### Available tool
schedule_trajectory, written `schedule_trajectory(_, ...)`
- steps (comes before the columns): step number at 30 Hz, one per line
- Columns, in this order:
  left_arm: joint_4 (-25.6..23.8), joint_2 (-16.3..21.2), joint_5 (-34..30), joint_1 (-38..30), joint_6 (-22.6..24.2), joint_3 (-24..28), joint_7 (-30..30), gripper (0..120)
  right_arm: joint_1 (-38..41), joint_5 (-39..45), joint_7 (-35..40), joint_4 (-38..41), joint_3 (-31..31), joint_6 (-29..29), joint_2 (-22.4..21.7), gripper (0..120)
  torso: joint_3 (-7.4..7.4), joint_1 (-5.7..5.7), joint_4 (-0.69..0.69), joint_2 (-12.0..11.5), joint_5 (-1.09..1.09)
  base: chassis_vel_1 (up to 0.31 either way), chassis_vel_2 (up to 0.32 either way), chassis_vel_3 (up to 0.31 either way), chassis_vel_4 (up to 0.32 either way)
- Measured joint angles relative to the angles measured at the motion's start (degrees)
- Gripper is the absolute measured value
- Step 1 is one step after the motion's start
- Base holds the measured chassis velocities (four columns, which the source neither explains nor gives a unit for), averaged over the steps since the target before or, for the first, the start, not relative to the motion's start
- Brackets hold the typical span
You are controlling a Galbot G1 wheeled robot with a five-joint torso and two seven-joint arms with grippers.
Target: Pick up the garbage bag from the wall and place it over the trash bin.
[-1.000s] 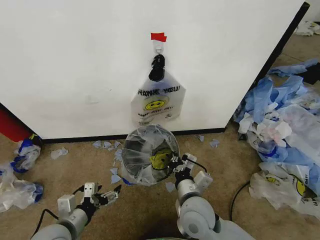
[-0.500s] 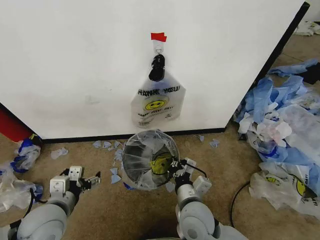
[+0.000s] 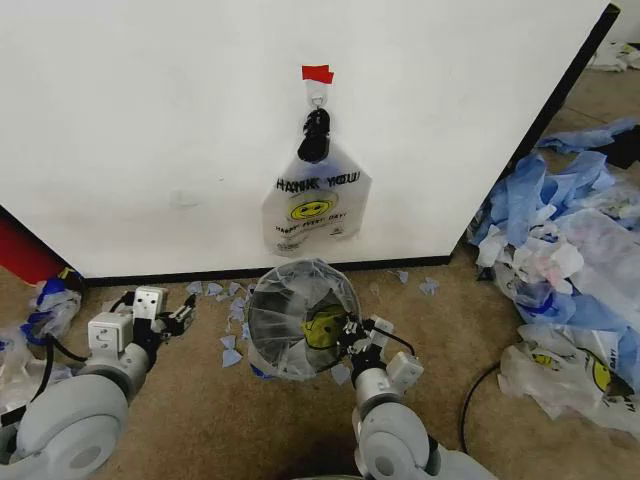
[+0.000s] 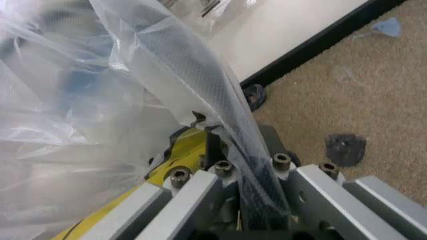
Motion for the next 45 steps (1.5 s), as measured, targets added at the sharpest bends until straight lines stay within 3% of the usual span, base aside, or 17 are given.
schedule_trajectory(9, -2.0, 2.6, -10.9, -4.5, -0.5, 1.3, 2.2, 0, 0.8, -0.4, 0.2, -1.0, -1.7, -0.2, 1.1, 0, 0.00, 0.00, 0.00, 0.0, -0.01, 0.000, 0.000, 0.000, 0.000)
schedule_trajectory(17, -1.8, 2.7, -21.0, -8.1, -2.8, 1.8, 6.7, 0, 3.2, -2.5, -2.0, -2.0, -5.4, 0.2, 1.1, 0, 0.00, 0.00, 0.00, 0.0, -0.01, 0.000, 0.000, 0.000, 0.000)
schedule_trajectory(31, -1.6, -0.7, -23.7, -8.0, -3.9, 2.8, 9.7, 0, 7.3, -12.6, -5.5, -8.4, -10.2, 2.6, 2.9, 0, 0.00, 0.00, 0.00, 0.0, -0.01, 0.000, 0.000, 0.000, 0.000)
schedule_trajectory(45, -1.6, -5.3, -25.3, -5.5, -4.8, 3.8, 12.0, 0, 12.2, -14.1, -4.6, -10.3, -15.2, 2.7, 5.7, 0, 0.00, 0.00, 0.00, 0.0, -0.01, 0.000, 0.000, 0.000, 0.000)
